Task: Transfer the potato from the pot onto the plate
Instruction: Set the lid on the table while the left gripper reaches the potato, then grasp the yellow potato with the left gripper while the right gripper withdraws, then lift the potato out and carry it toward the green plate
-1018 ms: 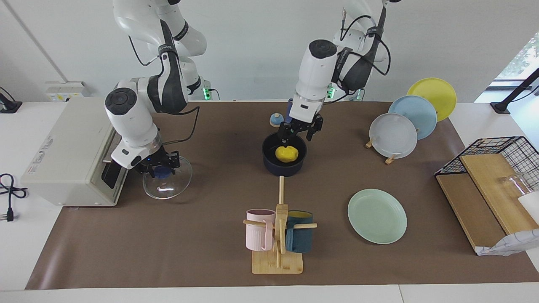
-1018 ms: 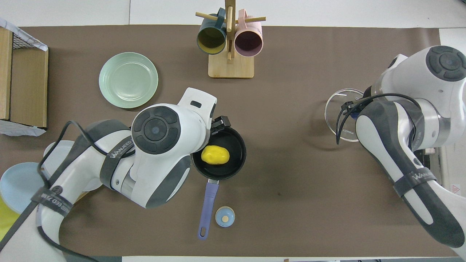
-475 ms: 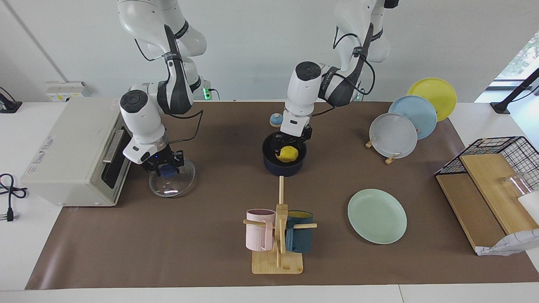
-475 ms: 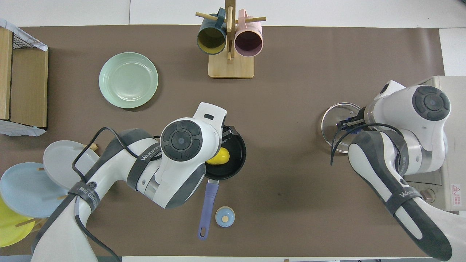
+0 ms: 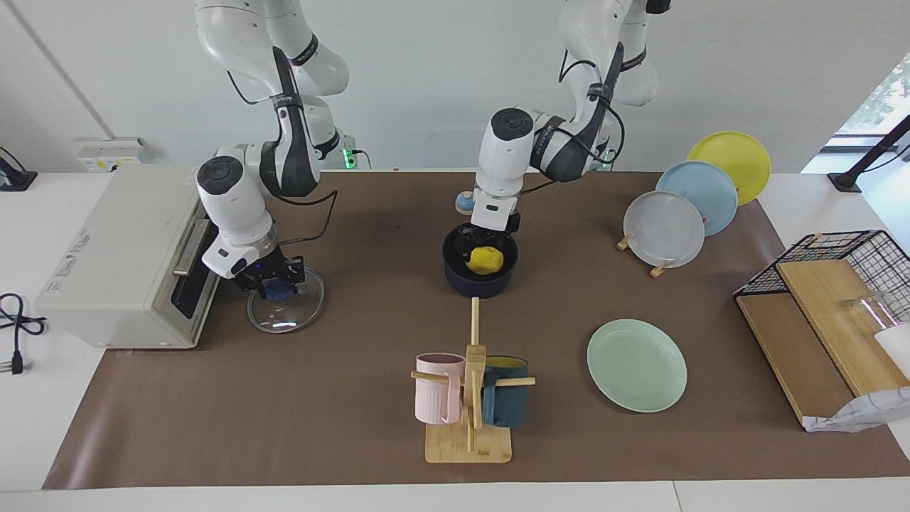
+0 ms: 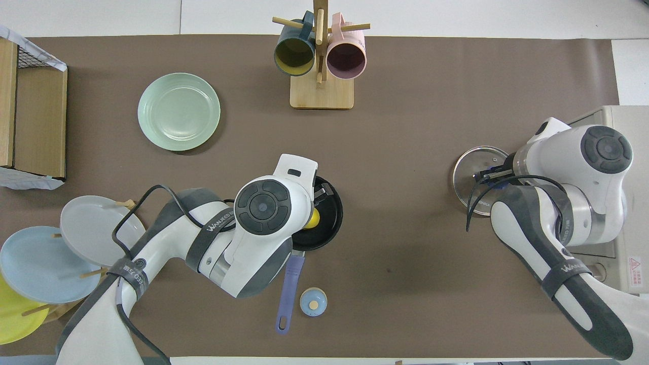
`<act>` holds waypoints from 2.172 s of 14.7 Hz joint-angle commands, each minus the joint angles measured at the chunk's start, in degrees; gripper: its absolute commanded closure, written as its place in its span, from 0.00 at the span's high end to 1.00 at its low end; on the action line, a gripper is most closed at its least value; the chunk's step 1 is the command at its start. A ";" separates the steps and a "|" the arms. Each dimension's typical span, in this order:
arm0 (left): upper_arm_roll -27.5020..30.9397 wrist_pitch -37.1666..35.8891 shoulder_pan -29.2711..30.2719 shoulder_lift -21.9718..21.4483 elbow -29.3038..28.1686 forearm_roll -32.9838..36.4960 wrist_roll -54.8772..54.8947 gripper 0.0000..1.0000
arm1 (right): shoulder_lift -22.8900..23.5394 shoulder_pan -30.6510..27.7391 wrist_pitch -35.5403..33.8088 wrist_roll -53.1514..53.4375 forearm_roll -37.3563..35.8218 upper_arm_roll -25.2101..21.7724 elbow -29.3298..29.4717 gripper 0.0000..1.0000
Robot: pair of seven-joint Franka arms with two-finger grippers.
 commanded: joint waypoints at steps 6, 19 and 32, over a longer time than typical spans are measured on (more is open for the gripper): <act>0.99 6.98 -2.64 1.10 -4.99 -0.30 -1.24 1.00 | -1.45 0.28 -17.85 -0.16 0.68 0.75 14.38 1.00; 1.08 7.69 -3.34 2.86 -4.90 -0.30 -1.69 0.42 | -8.66 -0.77 -49.29 4.40 0.86 0.40 32.97 1.00; 1.43 -15.91 3.76 -4.43 11.32 -0.12 6.90 0.00 | -9.01 0.81 -47.97 6.60 2.70 -4.08 33.59 1.00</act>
